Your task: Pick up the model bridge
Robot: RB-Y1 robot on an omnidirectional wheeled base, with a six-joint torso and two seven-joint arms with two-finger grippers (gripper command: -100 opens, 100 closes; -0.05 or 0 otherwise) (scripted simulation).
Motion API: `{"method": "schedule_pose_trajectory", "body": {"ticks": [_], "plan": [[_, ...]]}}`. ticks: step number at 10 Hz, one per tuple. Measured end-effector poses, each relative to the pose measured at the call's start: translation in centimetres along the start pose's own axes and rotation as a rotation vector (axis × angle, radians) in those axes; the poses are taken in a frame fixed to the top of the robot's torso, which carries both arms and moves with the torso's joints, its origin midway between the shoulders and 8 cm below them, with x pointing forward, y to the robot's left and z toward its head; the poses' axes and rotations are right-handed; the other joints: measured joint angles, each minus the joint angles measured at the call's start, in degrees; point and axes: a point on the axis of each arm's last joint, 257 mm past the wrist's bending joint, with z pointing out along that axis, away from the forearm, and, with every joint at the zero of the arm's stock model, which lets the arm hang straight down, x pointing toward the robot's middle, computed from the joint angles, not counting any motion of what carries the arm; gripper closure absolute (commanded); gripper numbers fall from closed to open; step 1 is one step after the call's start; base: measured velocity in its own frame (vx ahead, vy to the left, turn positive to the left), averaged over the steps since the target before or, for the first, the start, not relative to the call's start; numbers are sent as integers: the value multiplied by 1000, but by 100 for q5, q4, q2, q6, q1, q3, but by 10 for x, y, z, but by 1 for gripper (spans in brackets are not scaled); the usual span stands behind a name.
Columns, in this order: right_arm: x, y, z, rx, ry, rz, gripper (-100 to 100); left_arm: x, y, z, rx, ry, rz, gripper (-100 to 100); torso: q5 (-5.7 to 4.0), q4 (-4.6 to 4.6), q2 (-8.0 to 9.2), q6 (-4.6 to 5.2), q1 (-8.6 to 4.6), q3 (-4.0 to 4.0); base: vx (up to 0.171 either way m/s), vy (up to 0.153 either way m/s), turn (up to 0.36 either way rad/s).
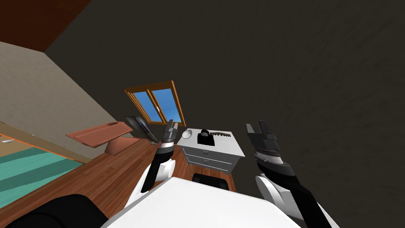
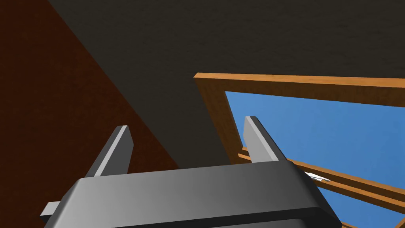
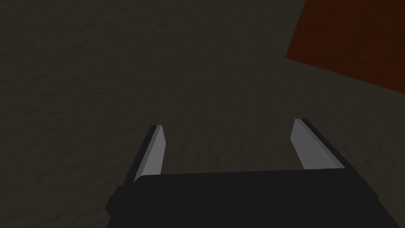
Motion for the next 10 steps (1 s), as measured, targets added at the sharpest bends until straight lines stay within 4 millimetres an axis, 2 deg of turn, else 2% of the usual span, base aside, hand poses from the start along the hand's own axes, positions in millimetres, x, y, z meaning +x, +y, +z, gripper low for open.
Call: {"method": "schedule_pose_trajectory", "body": {"ticks": [4,7,10], "plan": [[33,-25,-7,33,122,0,-100,0,0,0,0,0,0,0,-4,0,2,1,-15,1,-140,32,122],[48,-42,-14,58,198,-8,-100,0,0,0,0,0,0,0,-3,-4,-22,5,-14,-12,-108,50,166],[71,-68,-28,98,302,-17,-100,0,0,0,0,0,0,0,-4,-1,-8,6,-19,-4,-140,50,217]]}}
